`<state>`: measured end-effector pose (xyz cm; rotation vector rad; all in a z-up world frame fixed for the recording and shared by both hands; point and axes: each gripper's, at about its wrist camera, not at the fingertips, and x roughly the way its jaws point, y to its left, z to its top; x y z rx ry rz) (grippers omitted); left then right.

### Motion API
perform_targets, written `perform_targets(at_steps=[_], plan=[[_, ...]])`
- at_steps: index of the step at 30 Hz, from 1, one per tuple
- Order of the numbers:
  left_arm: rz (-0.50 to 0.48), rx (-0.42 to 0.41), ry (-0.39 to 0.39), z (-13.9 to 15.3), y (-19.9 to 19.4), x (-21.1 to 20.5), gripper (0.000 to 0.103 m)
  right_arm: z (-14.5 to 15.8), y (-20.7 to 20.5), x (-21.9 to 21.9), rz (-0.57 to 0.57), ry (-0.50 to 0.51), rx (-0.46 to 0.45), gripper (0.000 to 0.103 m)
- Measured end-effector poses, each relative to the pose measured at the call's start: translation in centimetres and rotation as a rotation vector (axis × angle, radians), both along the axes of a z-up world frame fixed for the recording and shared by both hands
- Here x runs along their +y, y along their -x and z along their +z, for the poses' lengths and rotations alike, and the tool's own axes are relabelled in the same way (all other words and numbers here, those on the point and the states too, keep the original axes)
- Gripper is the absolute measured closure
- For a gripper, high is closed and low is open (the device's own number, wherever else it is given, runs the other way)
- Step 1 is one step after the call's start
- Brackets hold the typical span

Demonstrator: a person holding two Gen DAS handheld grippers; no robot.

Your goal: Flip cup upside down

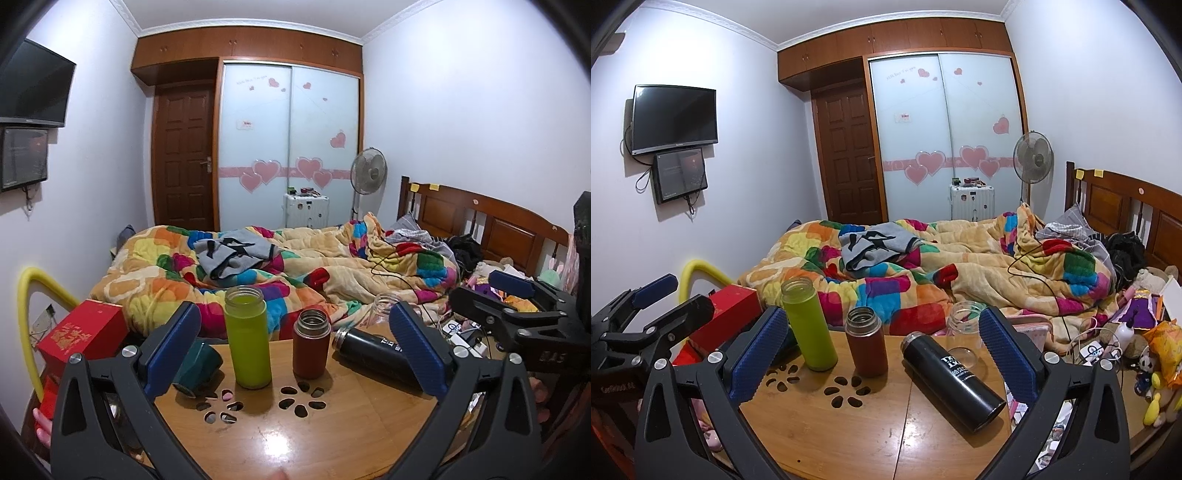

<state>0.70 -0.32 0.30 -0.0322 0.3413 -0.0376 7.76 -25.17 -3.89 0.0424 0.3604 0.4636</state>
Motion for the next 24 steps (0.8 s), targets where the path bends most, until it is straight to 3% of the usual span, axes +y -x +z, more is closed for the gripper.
perform_targets(at_steps=[3,7,12,14,18,19,24], plan=[[-0.009,0.094,-0.001,-1.7,-3.7,1.0,0.000,-1.0,-0.6,-0.2,-0.001,0.007,0.025,0.000],[0.002,0.239,0.056,-5.5,-9.5,3.4,0.000,-2.6,-2.0,-0.7,-0.012,0.017,0.078,0.000],[0.045,0.306,0.063,-9.7,-14.5,5.1,0.001,-4.7,-3.3,-0.9,-0.008,0.045,0.137,0.000],[0.048,0.336,0.089,-10.7,-15.9,5.6,0.016,-5.3,-3.7,-1.0,0.001,0.058,0.152,0.000],[0.074,0.354,0.086,-12.1,-17.9,5.9,0.030,-6.8,-4.4,-0.5,0.014,0.089,0.184,0.000],[0.081,0.351,0.085,-12.2,-18.1,6.0,0.038,-7.0,-4.5,-0.4,0.019,0.091,0.191,0.000],[0.086,0.337,0.071,-12.0,-17.5,5.9,0.040,-8.4,-5.3,0.3,0.043,0.112,0.220,0.000]])
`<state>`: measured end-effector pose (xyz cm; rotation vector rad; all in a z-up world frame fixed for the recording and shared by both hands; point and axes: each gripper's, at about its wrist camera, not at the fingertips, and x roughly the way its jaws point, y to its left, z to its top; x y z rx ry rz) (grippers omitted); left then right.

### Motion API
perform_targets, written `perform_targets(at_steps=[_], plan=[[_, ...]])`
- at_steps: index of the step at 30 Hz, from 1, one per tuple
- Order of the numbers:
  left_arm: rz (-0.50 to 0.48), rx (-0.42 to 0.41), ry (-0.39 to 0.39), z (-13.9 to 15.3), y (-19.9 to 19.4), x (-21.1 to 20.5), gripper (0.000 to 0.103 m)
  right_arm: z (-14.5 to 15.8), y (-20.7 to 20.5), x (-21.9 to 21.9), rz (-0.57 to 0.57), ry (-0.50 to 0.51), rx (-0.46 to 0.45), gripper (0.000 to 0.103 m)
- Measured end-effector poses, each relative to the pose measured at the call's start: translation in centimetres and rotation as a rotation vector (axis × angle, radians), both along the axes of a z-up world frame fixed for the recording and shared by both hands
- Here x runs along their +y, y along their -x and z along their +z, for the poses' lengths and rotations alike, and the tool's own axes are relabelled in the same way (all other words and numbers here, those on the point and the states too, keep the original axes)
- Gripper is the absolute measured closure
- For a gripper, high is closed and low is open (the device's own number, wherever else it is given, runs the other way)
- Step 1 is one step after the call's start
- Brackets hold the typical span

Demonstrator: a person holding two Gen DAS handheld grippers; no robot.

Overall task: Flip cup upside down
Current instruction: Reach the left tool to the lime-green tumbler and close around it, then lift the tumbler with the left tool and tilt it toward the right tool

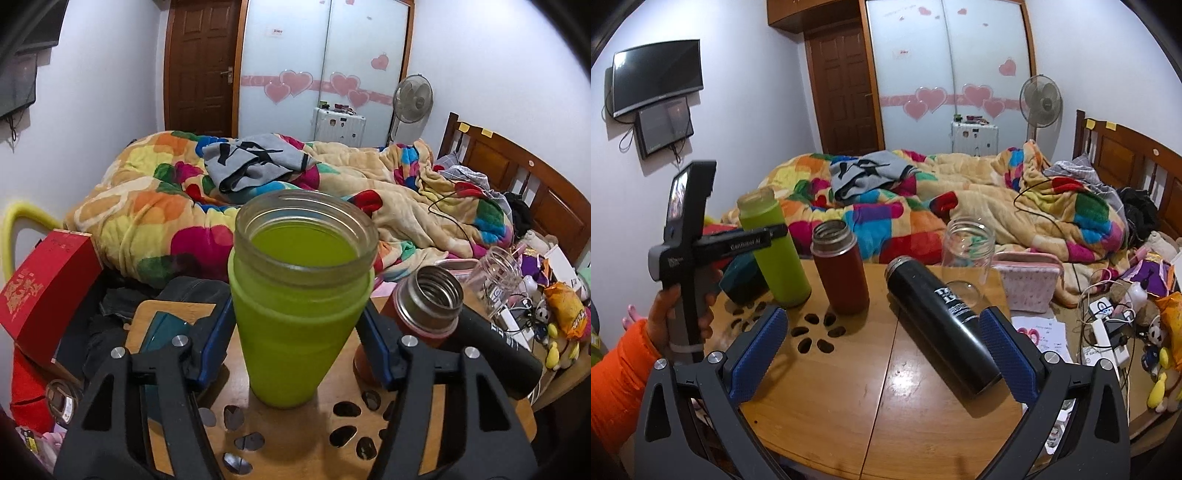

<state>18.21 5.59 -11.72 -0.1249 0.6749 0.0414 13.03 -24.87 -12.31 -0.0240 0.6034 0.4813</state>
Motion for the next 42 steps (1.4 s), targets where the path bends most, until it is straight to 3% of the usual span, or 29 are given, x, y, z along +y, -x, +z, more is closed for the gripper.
perform_targets(at_steps=[8,17,23,30,32,37,42], plan=[[-0.084,0.033,0.011,0.9,4.2,-1.2,0.040,-3.3,-0.2,1.4,0.070,-0.024,0.050,0.000],[-0.254,0.092,0.109,1.5,9.3,-5.5,0.040,-6.0,1.1,2.4,0.155,0.007,0.086,0.000],[-0.343,0.128,0.215,1.7,10.3,-7.6,0.040,-7.1,1.9,2.8,0.263,-0.029,0.130,0.000],[-0.366,0.135,0.271,1.7,10.2,-8.0,0.040,-9.1,1.1,4.9,0.331,0.020,0.136,0.000],[-0.356,0.137,0.297,1.4,9.9,-7.4,0.040,-9.4,0.8,5.2,0.338,0.021,0.134,0.006],[-0.312,0.140,0.403,0.6,9.0,-5.4,0.040,-10.3,0.2,6.5,0.390,0.016,0.172,0.032],[-0.265,0.136,0.473,-0.2,8.2,-3.7,0.040,-10.4,0.7,7.5,0.375,0.073,0.119,0.035]])
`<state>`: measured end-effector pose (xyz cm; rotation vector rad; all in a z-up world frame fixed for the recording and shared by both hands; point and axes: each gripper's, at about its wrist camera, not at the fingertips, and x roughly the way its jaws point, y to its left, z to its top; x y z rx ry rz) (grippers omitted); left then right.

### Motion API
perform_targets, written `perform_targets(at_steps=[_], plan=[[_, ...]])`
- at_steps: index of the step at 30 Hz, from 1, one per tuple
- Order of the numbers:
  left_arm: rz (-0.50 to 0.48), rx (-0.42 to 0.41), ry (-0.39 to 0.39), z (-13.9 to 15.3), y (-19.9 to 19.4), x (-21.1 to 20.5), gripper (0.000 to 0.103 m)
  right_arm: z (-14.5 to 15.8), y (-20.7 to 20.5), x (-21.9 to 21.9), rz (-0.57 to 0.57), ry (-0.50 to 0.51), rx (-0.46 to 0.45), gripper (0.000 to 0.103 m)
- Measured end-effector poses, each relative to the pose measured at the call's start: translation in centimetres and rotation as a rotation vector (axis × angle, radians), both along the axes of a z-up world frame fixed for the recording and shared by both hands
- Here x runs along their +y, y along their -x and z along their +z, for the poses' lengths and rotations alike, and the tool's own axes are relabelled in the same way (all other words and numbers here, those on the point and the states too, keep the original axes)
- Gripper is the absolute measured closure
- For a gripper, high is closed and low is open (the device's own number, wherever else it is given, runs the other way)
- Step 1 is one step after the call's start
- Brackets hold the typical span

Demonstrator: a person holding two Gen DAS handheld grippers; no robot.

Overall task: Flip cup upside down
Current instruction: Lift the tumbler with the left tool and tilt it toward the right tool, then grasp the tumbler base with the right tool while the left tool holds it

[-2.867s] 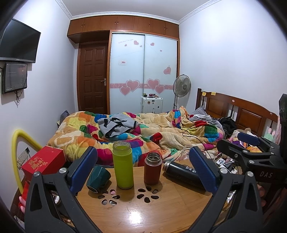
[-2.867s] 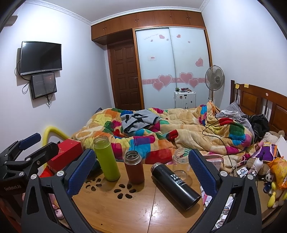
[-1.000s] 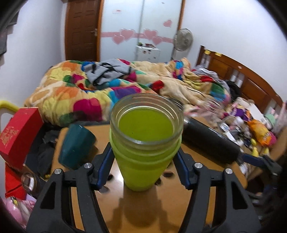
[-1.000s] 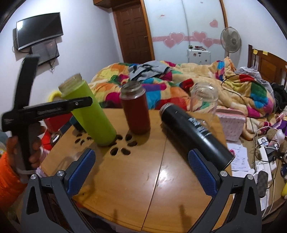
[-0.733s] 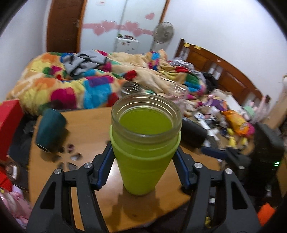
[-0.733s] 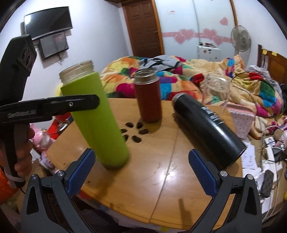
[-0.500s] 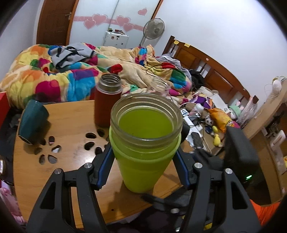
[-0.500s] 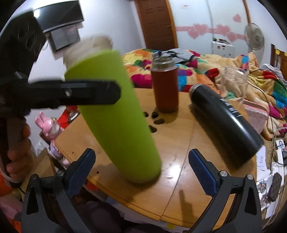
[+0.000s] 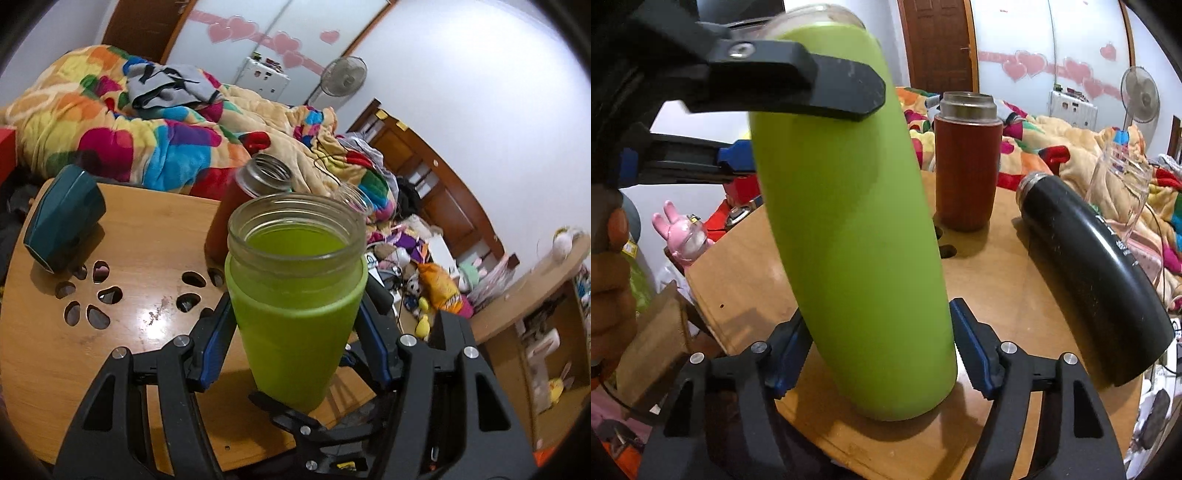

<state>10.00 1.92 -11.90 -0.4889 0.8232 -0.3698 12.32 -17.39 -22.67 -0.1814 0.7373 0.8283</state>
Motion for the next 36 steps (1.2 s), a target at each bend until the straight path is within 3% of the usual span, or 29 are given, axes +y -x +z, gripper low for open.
perform_targets(at_steps=[9,20,36], plan=[[0.061,0.062,0.115,-2.2,-1.9,2.4,0.040,0.1,0.1,0.6,-0.004,0.017,-0.054,0.038],[0.143,0.159,0.169,-6.2,-3.5,4.3,0.034,-0.3,0.1,1.3,0.018,0.014,-0.059,0.040],[0.180,0.230,0.125,-8.6,-3.7,4.4,0.028,-0.8,-0.2,1.3,0.032,-0.005,-0.032,0.041]])
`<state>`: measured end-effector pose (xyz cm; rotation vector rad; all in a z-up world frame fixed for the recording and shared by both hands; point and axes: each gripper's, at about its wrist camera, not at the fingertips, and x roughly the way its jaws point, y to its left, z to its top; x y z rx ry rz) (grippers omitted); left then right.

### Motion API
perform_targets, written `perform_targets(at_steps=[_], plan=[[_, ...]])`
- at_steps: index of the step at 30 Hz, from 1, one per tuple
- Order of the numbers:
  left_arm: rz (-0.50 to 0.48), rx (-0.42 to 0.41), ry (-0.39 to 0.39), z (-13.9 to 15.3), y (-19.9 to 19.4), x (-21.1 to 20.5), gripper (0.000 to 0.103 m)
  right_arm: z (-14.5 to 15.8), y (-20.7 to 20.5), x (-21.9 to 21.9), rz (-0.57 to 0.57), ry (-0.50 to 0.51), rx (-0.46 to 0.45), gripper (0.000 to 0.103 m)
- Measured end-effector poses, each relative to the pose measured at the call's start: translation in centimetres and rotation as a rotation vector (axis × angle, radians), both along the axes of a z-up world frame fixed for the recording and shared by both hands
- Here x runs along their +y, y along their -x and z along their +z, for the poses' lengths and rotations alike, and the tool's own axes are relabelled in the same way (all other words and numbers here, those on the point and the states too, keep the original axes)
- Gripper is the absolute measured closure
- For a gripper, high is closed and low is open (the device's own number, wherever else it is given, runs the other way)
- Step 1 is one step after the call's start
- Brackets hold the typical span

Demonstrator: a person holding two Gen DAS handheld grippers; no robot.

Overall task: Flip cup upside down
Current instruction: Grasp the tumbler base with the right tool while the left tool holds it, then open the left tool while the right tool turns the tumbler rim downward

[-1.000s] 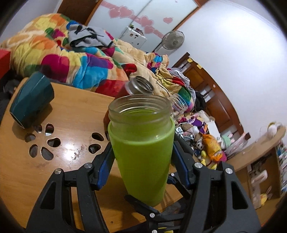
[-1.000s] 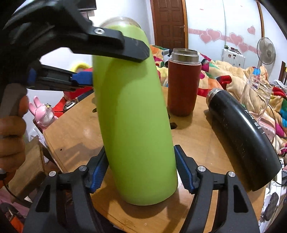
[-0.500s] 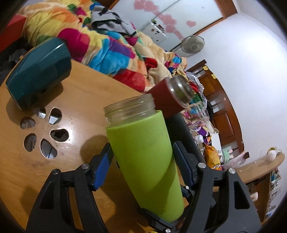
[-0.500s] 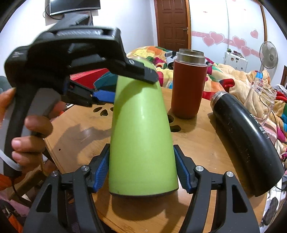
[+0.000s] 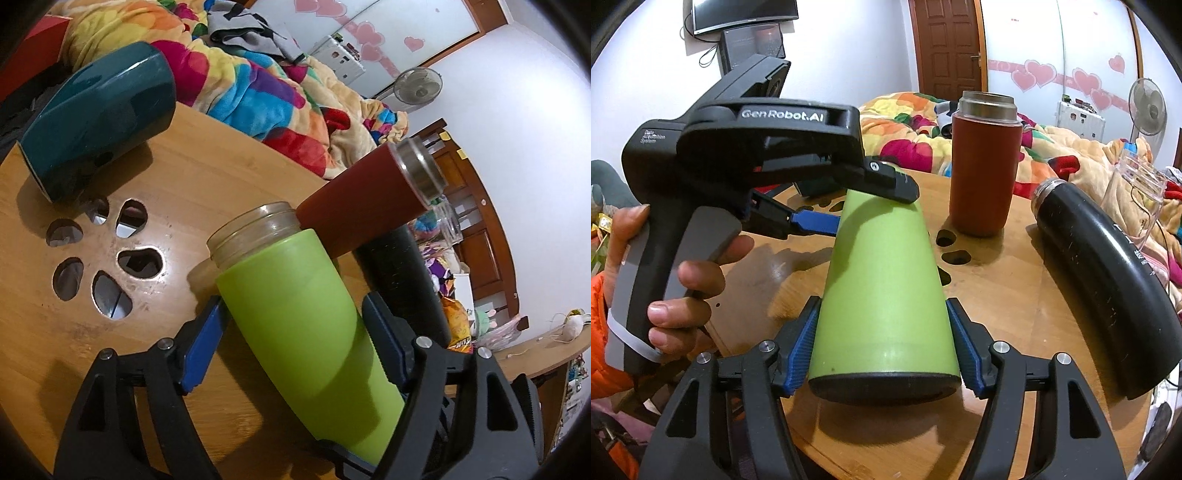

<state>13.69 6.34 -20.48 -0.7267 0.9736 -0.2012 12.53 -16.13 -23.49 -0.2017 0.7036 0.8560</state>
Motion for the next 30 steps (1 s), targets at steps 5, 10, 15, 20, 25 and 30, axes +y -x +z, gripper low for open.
perform_targets(at_steps=[5,10,15,20,25,30], plan=[[-0.003,-0.005,-0.038,0.3,0.3,-0.2,0.027,-0.1,-0.1,0.1,0.003,0.005,0.000,0.041],[-0.023,-0.047,-0.238,2.5,1.1,-2.0,0.027,0.0,0.2,0.0,0.003,0.011,0.006,0.041],[-0.060,-0.159,-0.416,5.8,2.6,-4.3,0.027,-0.2,0.6,-0.4,-0.015,0.005,0.014,0.040],[-0.150,-0.238,-0.464,7.3,3.1,-6.6,0.041,-1.1,1.2,-1.1,-0.043,0.002,0.045,0.040],[-0.194,-0.201,-0.462,6.5,3.0,-7.7,0.073,-1.2,1.6,-1.5,-0.068,-0.013,0.061,0.040],[-0.227,-0.202,-0.480,6.4,3.9,-8.5,0.087,0.0,2.9,-2.5,-0.082,-0.014,0.028,0.040]])
